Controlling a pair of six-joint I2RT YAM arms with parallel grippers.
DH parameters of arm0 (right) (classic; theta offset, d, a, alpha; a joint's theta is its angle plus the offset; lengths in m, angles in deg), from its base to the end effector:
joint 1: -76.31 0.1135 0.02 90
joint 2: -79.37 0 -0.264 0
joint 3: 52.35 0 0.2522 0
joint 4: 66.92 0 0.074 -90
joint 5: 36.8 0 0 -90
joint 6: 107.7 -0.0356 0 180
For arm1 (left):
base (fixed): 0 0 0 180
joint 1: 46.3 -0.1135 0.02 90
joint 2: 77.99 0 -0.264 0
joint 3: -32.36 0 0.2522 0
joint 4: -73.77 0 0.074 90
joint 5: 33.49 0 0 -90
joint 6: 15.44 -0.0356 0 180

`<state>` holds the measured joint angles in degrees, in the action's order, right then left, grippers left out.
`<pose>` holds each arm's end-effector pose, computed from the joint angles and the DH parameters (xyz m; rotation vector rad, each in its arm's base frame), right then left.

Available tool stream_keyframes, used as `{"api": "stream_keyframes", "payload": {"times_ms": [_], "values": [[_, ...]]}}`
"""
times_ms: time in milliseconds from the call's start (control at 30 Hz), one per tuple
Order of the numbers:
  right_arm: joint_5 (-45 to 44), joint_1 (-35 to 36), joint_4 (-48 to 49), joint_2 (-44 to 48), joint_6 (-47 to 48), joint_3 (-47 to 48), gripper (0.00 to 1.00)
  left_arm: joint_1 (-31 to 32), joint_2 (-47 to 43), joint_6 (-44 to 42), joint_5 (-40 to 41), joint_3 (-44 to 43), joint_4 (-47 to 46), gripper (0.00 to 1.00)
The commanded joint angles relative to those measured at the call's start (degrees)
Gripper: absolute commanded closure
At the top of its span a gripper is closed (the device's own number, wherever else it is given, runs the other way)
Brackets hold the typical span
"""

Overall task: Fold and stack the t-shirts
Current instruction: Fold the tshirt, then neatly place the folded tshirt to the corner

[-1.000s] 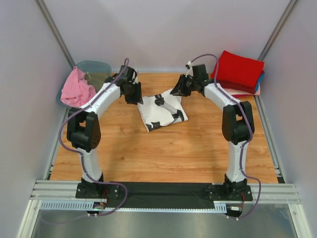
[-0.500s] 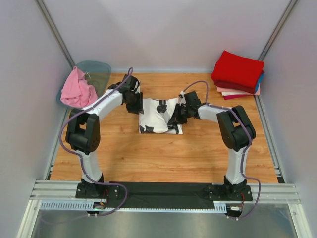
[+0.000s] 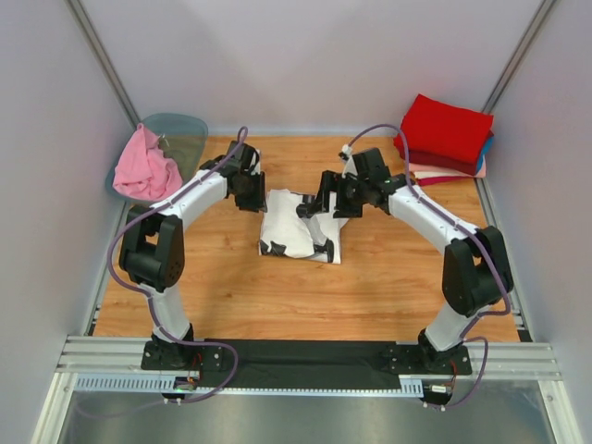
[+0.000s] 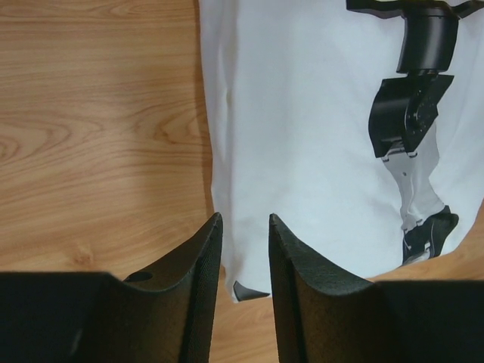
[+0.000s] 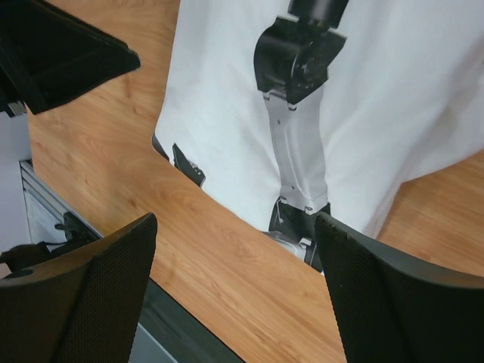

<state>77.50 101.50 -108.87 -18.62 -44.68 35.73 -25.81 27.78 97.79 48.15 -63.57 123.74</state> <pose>0.3294 0.1711 0.2478 -0.1519 2.5863 0.8923 0.3684 -0.1432 0.2301 -0.0112 2.6710 -0.4493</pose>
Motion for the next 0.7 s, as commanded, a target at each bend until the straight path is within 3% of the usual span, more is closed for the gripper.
{"api": "stream_keyframes", "payload": {"times_ms": [0,167,667], "values": [[-3.1,-4.0,-4.1,2.1,2.1,-0.8,0.13,-0.1,-0.7,-1.1,0.6,0.4,-1.6,0.62],[-1.7,-8.7,-1.6,-1.0,1.7,-3.7,0.11,0.3,-2.8,-1.1,0.6,2.3,-1.8,0.62],[2.7,-11.8,9.9,-15.6,-4.0,-3.9,0.11,0.4,0.5,-0.6,6.7,6.6,-7.7,0.69]]}}
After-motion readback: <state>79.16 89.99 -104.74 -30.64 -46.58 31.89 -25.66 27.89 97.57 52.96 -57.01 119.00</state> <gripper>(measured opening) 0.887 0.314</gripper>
